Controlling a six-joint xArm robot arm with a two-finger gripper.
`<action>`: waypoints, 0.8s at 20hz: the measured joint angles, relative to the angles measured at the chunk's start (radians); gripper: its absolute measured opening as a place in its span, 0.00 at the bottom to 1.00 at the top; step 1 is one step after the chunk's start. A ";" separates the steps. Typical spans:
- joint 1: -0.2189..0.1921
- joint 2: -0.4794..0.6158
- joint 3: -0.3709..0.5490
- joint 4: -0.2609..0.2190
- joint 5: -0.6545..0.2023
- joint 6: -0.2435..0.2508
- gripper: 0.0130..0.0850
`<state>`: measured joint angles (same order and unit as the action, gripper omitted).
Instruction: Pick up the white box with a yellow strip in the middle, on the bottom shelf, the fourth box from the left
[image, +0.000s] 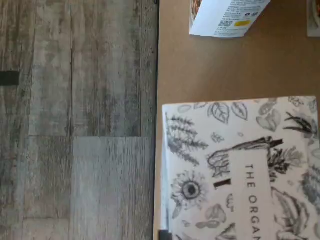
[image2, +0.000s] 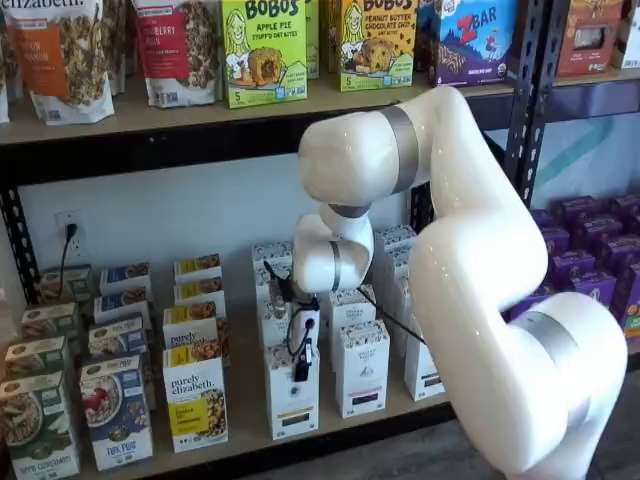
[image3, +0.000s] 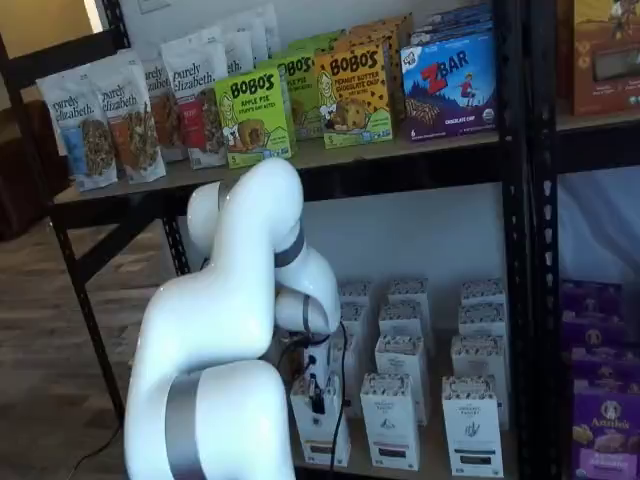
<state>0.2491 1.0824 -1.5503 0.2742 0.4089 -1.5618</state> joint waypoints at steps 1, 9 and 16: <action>0.001 0.001 -0.001 -0.004 -0.001 0.004 0.56; 0.003 0.000 0.009 -0.003 -0.021 0.004 0.50; 0.003 -0.011 0.027 -0.016 -0.033 0.015 0.50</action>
<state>0.2521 1.0710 -1.5230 0.2585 0.3758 -1.5469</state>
